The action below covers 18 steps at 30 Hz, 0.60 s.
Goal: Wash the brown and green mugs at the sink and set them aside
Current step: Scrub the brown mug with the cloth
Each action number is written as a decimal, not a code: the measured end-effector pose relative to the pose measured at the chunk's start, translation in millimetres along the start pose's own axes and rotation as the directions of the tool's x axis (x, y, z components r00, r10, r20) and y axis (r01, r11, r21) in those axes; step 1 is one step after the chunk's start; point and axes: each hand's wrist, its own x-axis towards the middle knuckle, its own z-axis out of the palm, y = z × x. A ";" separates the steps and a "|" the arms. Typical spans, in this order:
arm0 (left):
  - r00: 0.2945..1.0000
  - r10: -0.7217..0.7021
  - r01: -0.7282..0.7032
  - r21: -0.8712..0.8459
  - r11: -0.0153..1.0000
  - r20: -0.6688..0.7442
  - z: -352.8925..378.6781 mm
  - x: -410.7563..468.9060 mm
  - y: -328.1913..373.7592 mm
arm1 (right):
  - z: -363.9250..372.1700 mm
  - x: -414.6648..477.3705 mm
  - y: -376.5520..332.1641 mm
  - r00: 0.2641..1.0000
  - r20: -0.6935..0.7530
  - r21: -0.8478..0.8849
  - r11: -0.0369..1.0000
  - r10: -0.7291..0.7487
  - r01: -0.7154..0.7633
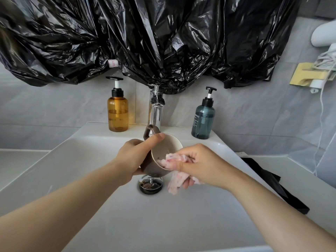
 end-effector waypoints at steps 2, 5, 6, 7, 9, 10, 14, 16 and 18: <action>1.000 0.001 -0.001 0.018 1.000 -0.011 -3.0 2.5 -0.2 | -4.1 1.2 -0.2 0.989 -0.115 -0.067 0.994 -0.089 0.081; 1.000 -0.009 0.009 0.025 1.000 -0.002 -4.6 4.9 -1.8 | -2.4 2.7 -2.7 0.930 -0.306 -0.190 0.971 -0.201 0.148; 1.000 -0.011 0.011 0.027 1.000 0.003 -4.1 5.1 -2.3 | -2.1 3.1 -2.8 0.905 -0.378 -0.205 0.971 -0.196 0.125; 1.000 -0.014 0.014 0.028 1.000 0.008 -3.3 4.9 -2.5 | -1.8 2.8 -3.5 0.876 -0.451 -0.188 0.978 -0.170 0.093; 0.999 -0.026 0.026 0.013 1.000 0.018 -2.1 5.0 -3.1 | -2.1 2.6 -1.9 0.803 -0.581 -0.177 0.984 -0.131 0.032; 0.999 -0.033 0.033 0.005 0.999 0.023 -1.8 5.0 -3.2 | -3.8 4.1 -0.1 0.765 -0.630 -0.212 0.977 -0.132 -0.006; 0.999 -0.041 0.041 -0.008 0.999 0.021 -2.4 4.4 -2.7 | -4.3 6.0 2.1 0.789 -0.594 -0.256 0.967 -0.156 -0.002; 0.999 -0.053 0.053 -0.015 0.998 0.009 -3.4 4.5 -2.5 | -3.5 3.9 1.7 0.885 -0.432 -0.201 0.975 -0.177 0.097; 0.998 -0.065 0.065 -0.011 0.998 0.000 -4.2 4.6 -2.3 | -4.1 1.5 2.0 0.928 -0.298 -0.217 0.962 -0.225 0.164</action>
